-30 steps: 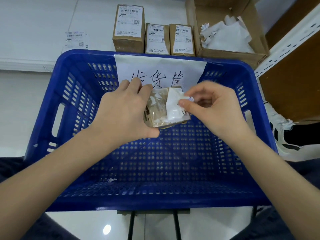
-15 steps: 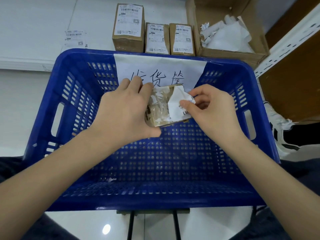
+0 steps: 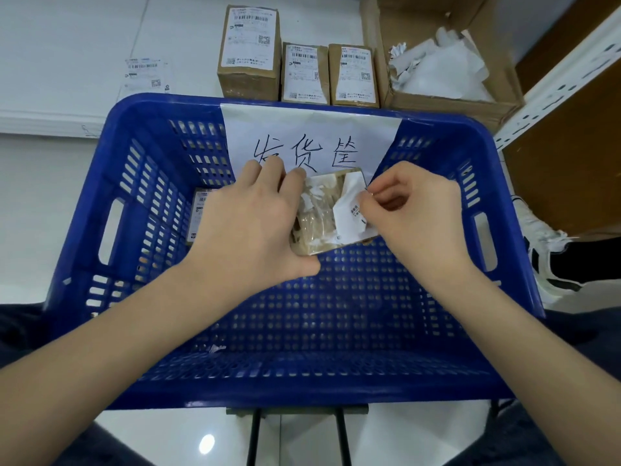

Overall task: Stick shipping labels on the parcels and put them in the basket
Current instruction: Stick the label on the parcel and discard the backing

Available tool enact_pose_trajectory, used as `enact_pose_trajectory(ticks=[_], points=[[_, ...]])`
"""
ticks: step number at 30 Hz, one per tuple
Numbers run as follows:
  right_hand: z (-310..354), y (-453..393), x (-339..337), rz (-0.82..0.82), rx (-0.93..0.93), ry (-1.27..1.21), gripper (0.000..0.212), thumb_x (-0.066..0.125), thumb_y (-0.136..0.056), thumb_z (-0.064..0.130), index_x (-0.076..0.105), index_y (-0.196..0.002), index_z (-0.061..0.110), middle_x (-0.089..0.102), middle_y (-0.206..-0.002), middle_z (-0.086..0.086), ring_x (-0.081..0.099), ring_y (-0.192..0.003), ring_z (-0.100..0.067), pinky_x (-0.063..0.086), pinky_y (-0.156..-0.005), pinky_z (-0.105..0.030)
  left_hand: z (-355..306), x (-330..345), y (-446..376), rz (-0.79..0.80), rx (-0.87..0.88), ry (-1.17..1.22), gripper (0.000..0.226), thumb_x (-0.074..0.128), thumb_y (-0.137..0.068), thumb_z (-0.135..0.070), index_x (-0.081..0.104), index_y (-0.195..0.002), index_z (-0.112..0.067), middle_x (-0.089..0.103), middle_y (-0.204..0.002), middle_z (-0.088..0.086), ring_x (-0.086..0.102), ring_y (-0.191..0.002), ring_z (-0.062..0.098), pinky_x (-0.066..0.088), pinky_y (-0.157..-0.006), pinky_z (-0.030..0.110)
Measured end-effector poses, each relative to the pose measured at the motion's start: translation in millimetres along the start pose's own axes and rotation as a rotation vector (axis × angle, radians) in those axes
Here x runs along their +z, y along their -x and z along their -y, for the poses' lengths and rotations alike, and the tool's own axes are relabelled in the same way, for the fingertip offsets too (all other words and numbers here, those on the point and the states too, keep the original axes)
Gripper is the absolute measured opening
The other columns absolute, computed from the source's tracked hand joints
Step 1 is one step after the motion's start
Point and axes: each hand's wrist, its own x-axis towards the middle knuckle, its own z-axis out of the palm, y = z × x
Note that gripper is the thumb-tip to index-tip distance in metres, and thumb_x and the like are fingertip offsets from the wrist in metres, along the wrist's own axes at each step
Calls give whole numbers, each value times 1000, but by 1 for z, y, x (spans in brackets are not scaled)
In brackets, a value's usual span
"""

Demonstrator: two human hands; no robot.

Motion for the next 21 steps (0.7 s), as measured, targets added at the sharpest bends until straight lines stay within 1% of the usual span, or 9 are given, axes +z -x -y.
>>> enact_pose_trajectory(ticks=[3,5,8,9,12,14,17,19,21], points=[[-3,5,8,-30,-269,211,4,67,-82,9,66,-80,6,65,-66,-1,62,-60,-20,55,-60,-43,-1,2,1,14,4,-27,82,64,-40,-53,64,-103,-1,58,-85,12,56,-73,30,22,-49,22],[-5,5,10,7,-291,192,6,64,-86,12,66,-84,7,66,-71,1,62,-64,-18,55,-62,-42,0,3,1,25,0,-26,81,65,-40,-53,64,-103,-1,58,-86,12,56,-73,30,23,-49,23],[-1,4,5,79,-111,-42,9,59,-92,10,65,-93,16,63,-78,14,62,-75,-8,52,-71,-23,2,2,0,11,-15,0,80,63,-42,-54,63,-102,-1,57,-86,12,56,-74,30,15,-48,18],[1,2,3,85,-55,-119,13,58,-92,9,62,-94,21,64,-79,14,62,-77,-5,52,-71,-20,3,2,-1,1,-21,5,80,63,-43,-55,63,-104,-2,57,-88,11,56,-75,30,13,-49,17],[6,-3,-3,115,127,-368,16,61,-92,10,56,-95,25,66,-78,1,66,-74,-8,56,-67,-23,5,1,-3,-10,-40,2,82,62,-45,-57,61,-108,-5,57,-92,10,55,-81,30,23,-49,21],[10,-5,-5,178,274,-494,13,62,-92,13,59,-102,19,69,-86,-5,68,-73,-7,55,-63,-20,5,0,-3,-10,-47,3,84,61,-45,-58,61,-110,-5,57,-93,10,55,-82,30,27,-50,25],[10,-8,-6,284,390,-603,21,62,-91,14,64,-111,10,70,-99,-12,67,-75,-8,54,-68,-18,4,1,-3,4,-48,-4,85,68,-44,-56,61,-112,-5,57,-93,10,55,-83,30,26,-50,25],[8,-9,-7,364,411,-622,20,64,-89,15,67,-106,6,70,-90,-11,65,-74,-11,54,-70,-19,4,2,-2,9,-41,-4,85,73,-43,-54,62,-112,-4,57,-93,11,55,-81,31,25,-49,24],[8,-9,-8,434,396,-611,11,67,-86,15,71,-89,6,66,-76,-6,62,-70,-11,55,-74,-22,5,2,-2,10,-36,-5,85,71,-44,-54,62,-111,-4,57,-92,11,55,-81,31,24,-49,24]])
